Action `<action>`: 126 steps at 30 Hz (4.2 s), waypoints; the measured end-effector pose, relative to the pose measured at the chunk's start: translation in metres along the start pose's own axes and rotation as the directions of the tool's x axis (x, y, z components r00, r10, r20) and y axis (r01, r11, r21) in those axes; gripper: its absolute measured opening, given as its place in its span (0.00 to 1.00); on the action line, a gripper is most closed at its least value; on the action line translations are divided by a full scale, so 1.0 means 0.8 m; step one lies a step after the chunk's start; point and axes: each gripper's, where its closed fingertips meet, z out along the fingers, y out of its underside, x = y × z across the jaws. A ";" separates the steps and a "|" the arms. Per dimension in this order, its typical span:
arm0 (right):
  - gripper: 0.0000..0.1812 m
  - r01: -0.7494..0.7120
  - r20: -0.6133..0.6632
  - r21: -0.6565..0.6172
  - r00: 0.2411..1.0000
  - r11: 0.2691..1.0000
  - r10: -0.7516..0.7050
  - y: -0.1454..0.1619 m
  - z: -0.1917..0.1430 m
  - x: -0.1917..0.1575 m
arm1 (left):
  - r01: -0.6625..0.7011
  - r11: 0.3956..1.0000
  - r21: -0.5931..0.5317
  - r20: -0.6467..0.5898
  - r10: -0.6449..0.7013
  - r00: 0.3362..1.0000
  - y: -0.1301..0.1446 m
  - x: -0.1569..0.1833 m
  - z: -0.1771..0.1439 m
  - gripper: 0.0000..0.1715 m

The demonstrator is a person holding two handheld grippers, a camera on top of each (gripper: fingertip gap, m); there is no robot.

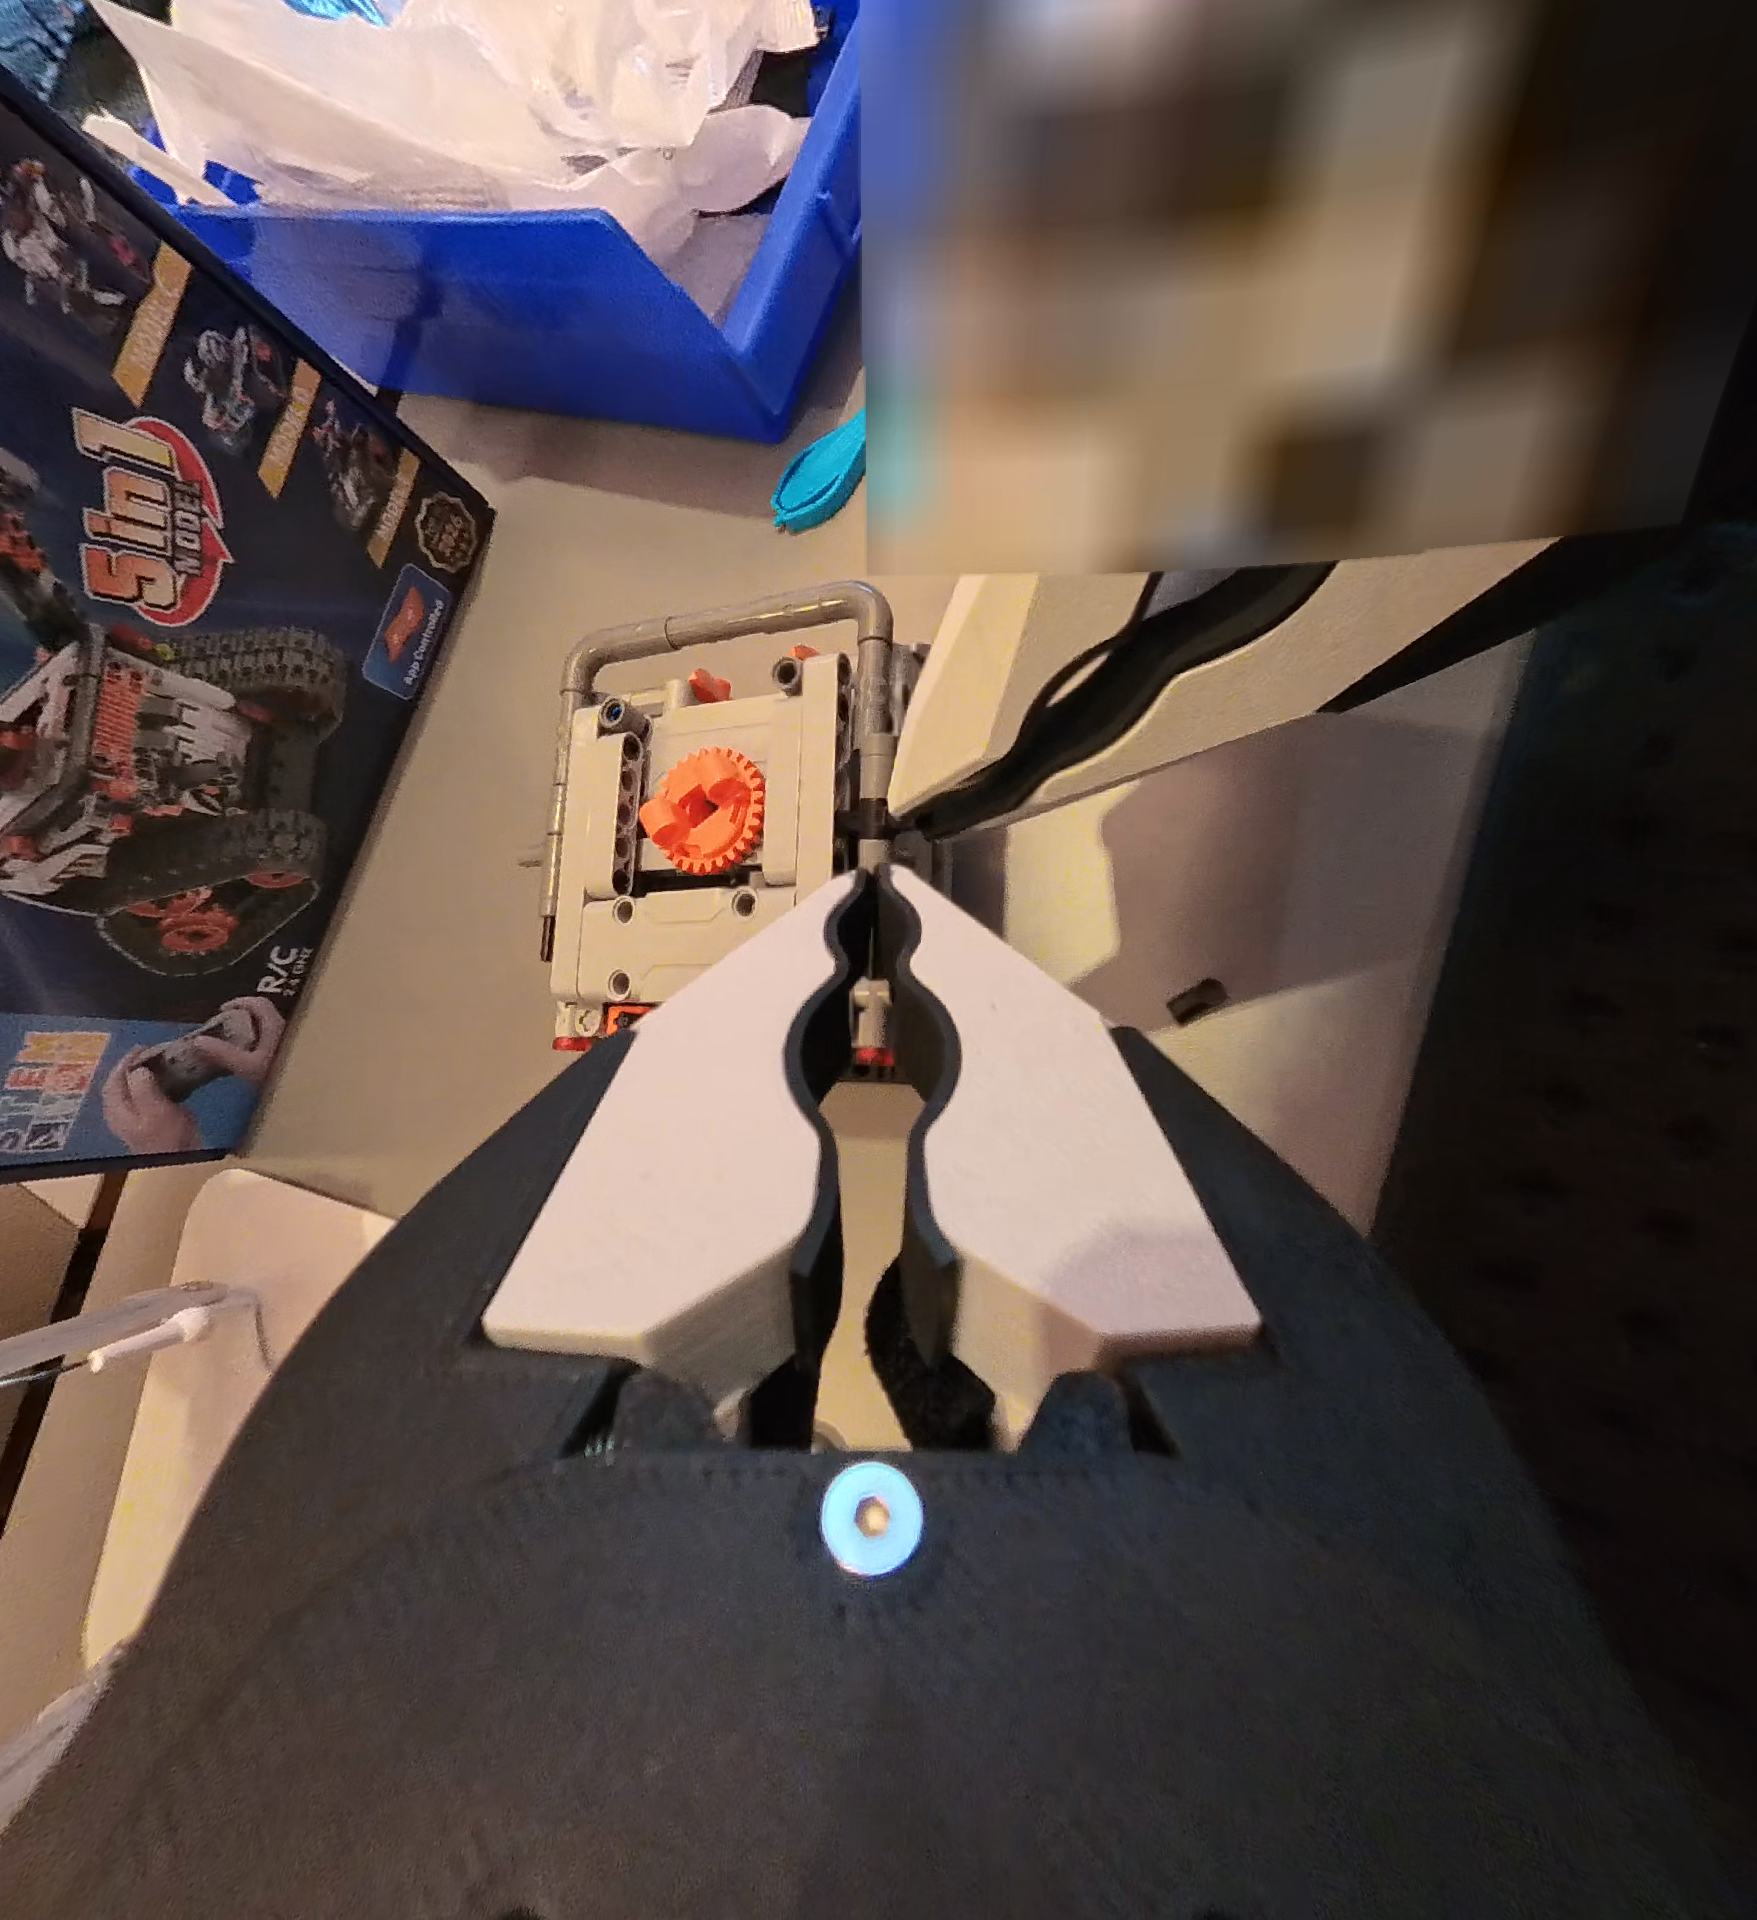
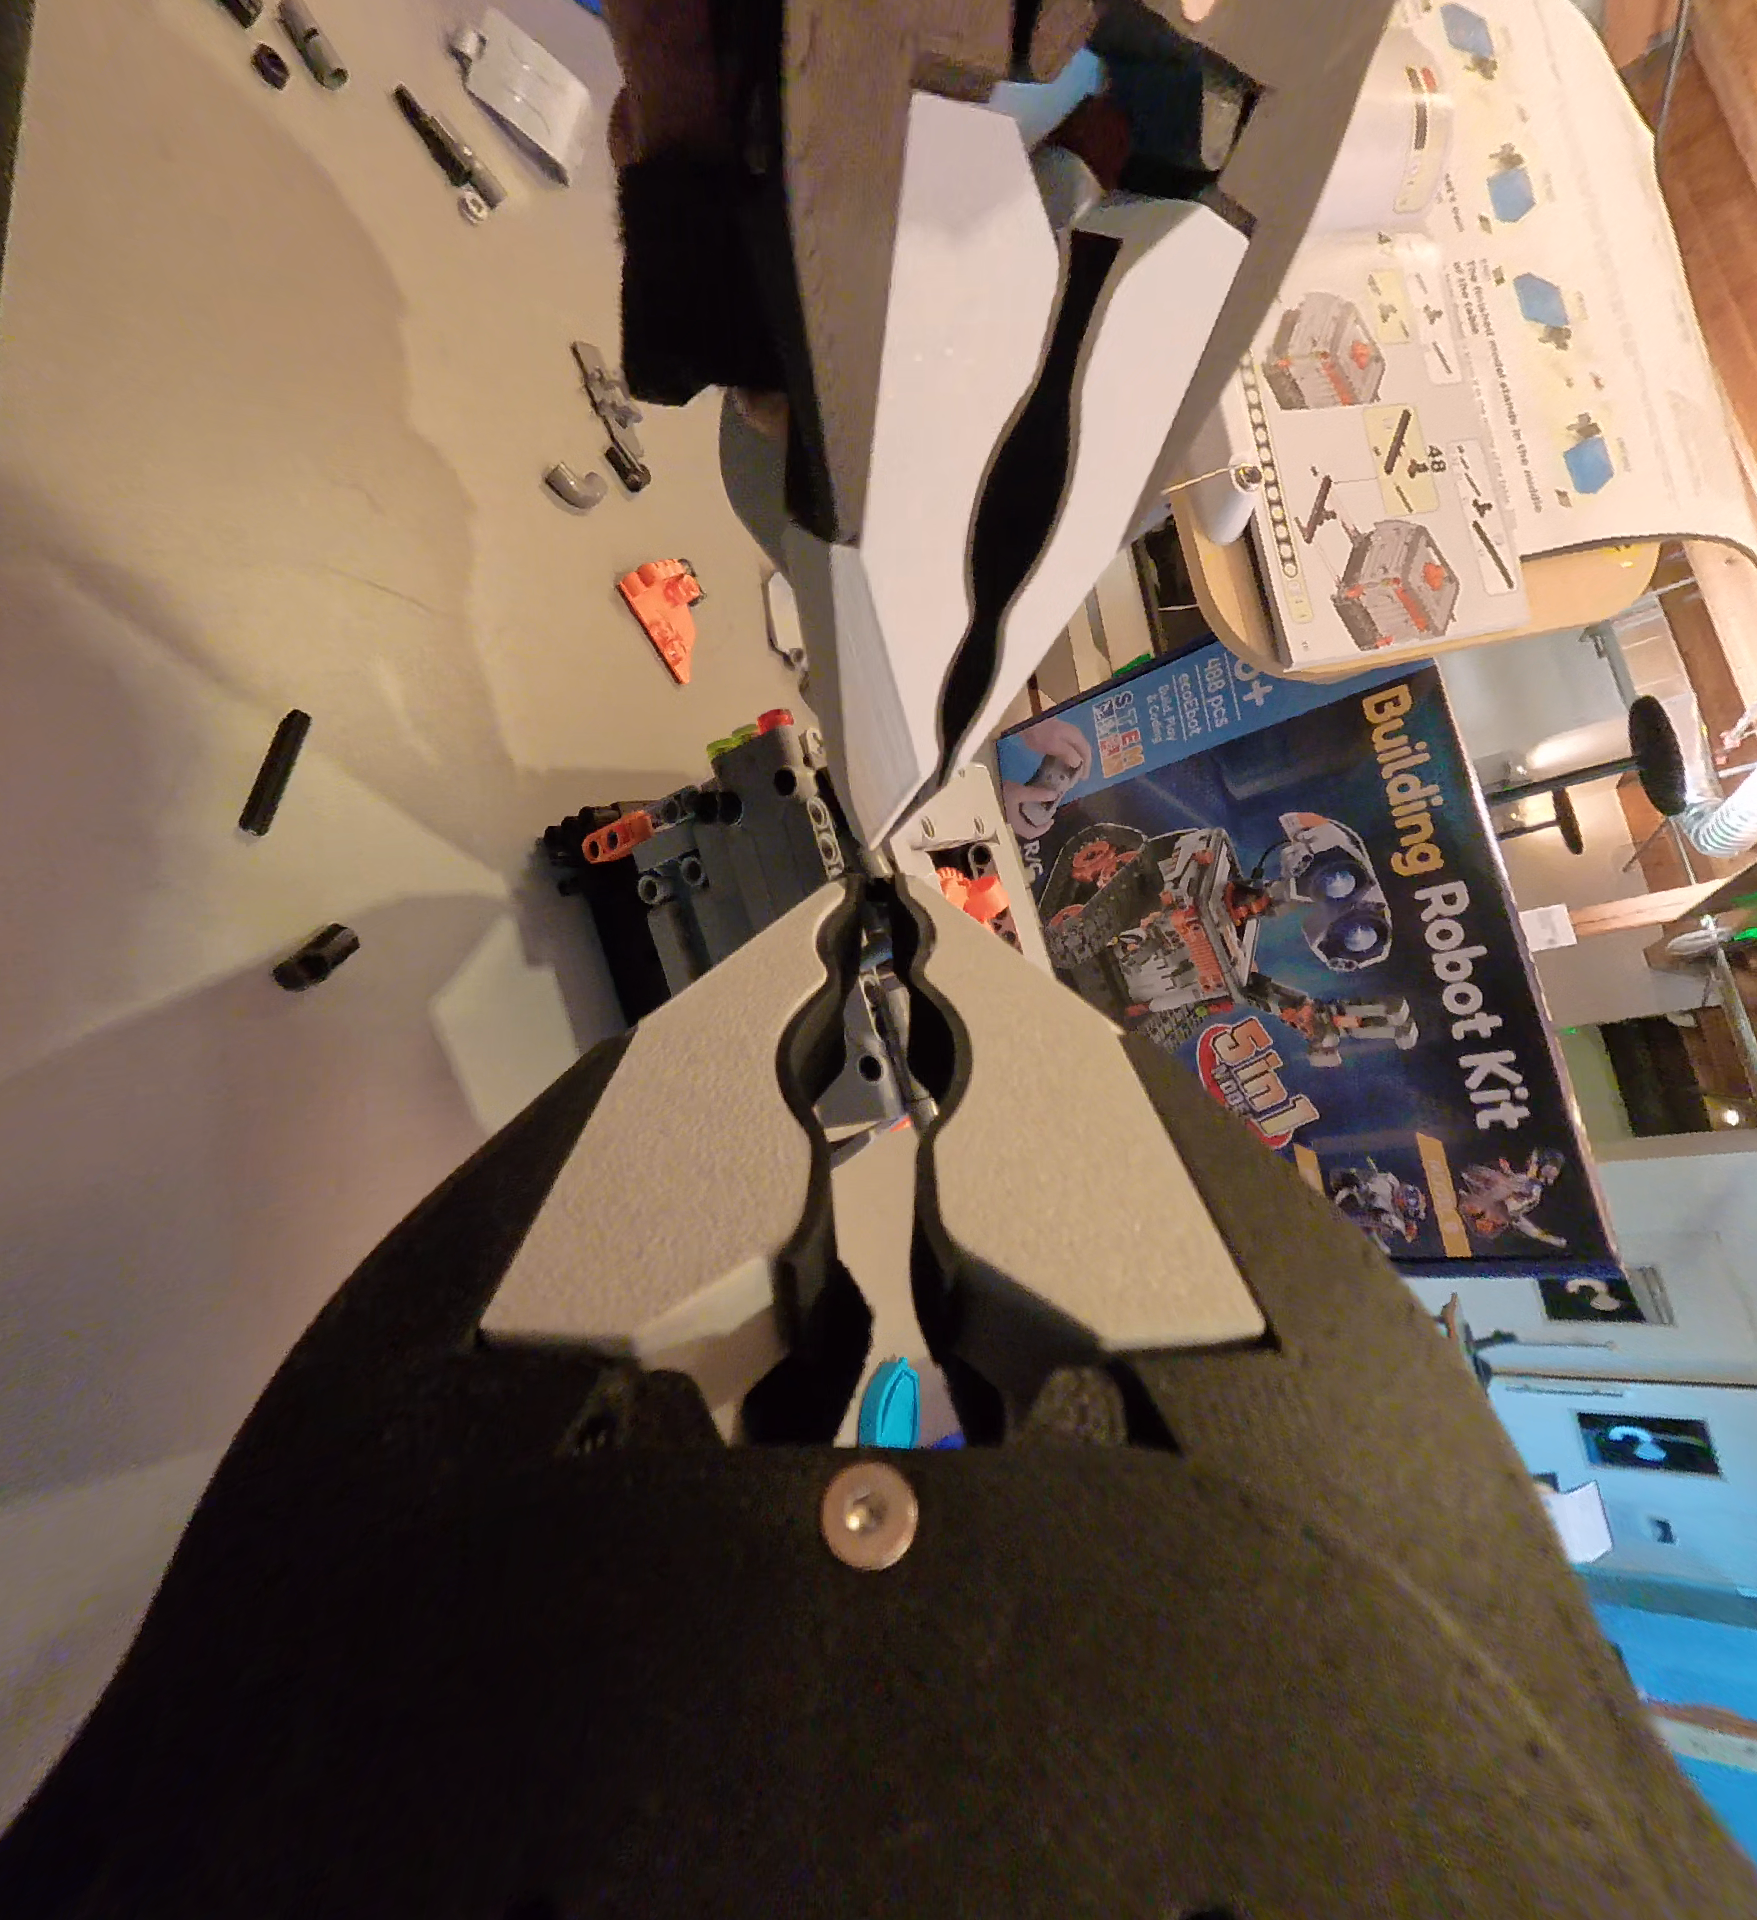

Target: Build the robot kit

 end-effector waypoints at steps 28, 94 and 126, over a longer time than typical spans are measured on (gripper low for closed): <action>0.01 -0.134 0.034 0.057 0.991 0.989 0.132 -0.016 -0.024 0.005 | 0.090 0.994 0.056 -0.080 -0.086 0.993 -0.013 0.015 -0.008 0.02; 0.00 -0.791 -0.340 -0.196 0.609 0.579 0.717 0.019 0.002 -0.001 | 0.045 0.998 0.040 -0.431 -0.023 0.902 0.004 0.002 0.018 0.25; 0.00 -0.715 -0.392 -0.129 0.673 0.687 0.627 0.022 0.009 -0.002 | 0.152 0.985 0.084 -0.447 -0.099 0.889 0.002 -0.010 0.026 0.17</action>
